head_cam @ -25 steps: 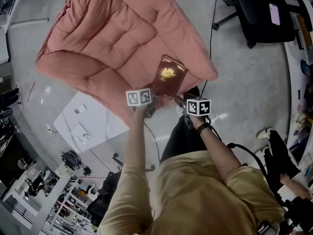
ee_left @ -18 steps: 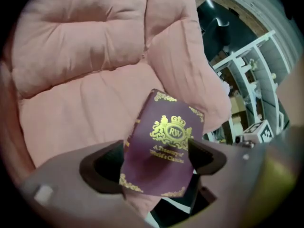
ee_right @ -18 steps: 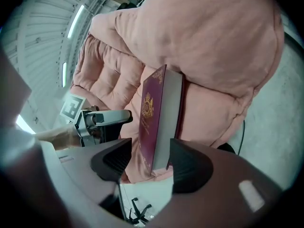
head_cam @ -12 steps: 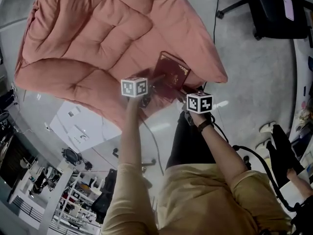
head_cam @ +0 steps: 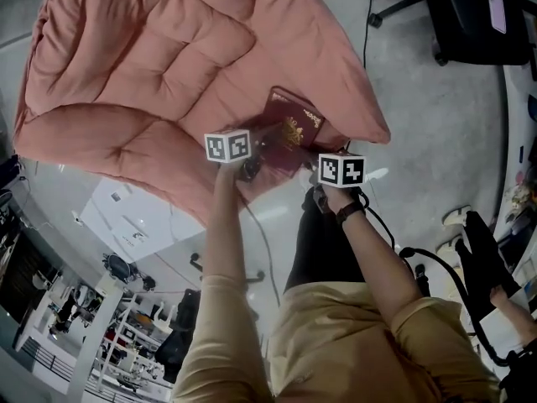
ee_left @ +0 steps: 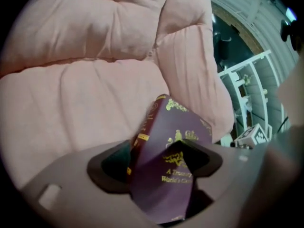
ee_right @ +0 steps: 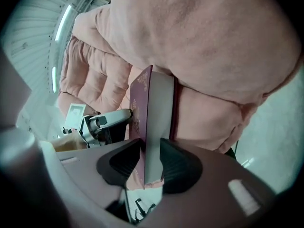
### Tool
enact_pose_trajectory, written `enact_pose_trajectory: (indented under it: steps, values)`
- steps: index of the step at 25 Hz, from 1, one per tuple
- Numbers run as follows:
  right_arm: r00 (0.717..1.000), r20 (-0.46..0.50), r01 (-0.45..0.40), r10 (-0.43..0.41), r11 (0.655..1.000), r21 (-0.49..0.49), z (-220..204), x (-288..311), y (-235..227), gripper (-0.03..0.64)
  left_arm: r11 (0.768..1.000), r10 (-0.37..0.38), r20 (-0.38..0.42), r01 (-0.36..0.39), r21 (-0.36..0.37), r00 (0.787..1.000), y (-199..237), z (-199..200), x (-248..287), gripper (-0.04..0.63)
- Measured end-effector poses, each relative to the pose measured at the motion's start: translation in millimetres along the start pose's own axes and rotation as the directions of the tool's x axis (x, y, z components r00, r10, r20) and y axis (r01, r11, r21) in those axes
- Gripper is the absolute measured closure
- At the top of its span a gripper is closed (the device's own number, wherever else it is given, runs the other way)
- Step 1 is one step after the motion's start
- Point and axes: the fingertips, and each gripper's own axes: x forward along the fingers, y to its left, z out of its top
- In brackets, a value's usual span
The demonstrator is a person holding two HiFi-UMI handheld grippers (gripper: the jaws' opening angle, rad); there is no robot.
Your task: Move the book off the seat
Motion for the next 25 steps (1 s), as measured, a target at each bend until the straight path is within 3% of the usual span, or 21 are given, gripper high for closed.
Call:
enact_pose_trajectory:
  steps: [8,14,18,21,23,25]
  values:
    - [0.999,-0.050,0.003,-0.003,1.000,-0.002,-17.4,-33.8,20.9,0.492,0.992,0.109,0.087,-0.103,-0.075,0.990,-24.2,-26.5,-41.4,0.309]
    - [0.999,-0.040,-0.009,0.000,0.975,-0.221,3.8,-68.1,57.5,0.503,0.988,0.115,0.234,-0.087,-0.127,0.966,-57.1,-12.3,-82.7,0.321]
    - [0.998,-0.014,-0.058,0.057,0.938,-0.342,18.8,-106.1,107.3,0.503,0.989,0.133,0.370,-0.100,-0.106,0.920,-99.6,13.4,-135.9,0.328]
    - [0.997,-0.003,-0.069,0.077,0.885,-0.461,38.0,-134.8,148.8,0.503,0.990,0.141,0.454,-0.131,-0.053,0.880,-136.3,45.2,-179.0,0.328]
    - [0.994,0.009,-0.090,0.110,0.856,-0.509,47.5,-152.0,182.6,0.506,0.985,0.157,0.514,-0.170,-0.023,0.843,-157.9,63.1,-214.3,0.328]
    - [0.987,0.024,-0.124,0.162,0.834,-0.538,54.1,-166.8,222.7,0.508,0.976,0.181,0.589,-0.217,-0.009,0.788,-176.1,78.2,-256.9,0.328]
